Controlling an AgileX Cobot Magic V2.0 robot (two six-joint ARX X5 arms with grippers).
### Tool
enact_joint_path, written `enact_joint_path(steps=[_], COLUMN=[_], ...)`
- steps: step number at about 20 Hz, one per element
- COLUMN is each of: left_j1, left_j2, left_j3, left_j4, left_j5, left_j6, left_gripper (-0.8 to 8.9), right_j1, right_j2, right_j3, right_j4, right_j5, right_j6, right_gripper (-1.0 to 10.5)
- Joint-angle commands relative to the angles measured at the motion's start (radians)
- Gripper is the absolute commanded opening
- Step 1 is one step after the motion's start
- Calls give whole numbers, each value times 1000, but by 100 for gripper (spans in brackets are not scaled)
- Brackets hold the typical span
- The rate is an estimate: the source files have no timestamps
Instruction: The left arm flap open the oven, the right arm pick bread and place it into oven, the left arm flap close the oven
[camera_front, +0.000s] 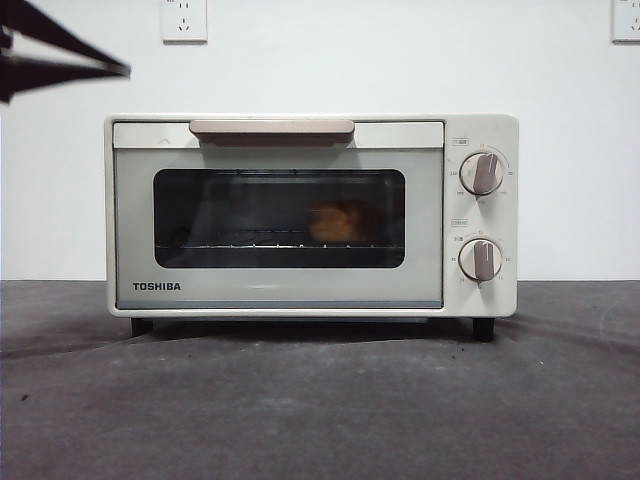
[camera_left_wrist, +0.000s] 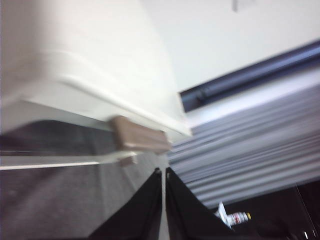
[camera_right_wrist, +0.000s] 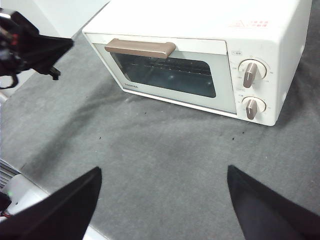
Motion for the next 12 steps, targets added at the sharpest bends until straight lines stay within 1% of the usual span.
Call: enact_joint_path(steps=[1, 7, 10, 12], left_j1=[0, -1, -1, 0], left_j2=[-40, -161, -221, -265], left_j3=[19, 19, 21, 21], left_j4=[12, -12, -52, -109], left_j5=[43, 77, 76, 68], left_j6=[14, 41, 83, 124], left_gripper=[16, 16, 16, 16], right_j1=[6, 6, 6, 6], right_j2=[3, 3, 3, 3], right_j3=[16, 16, 16, 16], right_j4=[12, 13, 17, 29], right_j5=[1, 1, 1, 1], right_j6=[-27, -100, -132, -151], right_gripper=[400, 400, 400, 400])
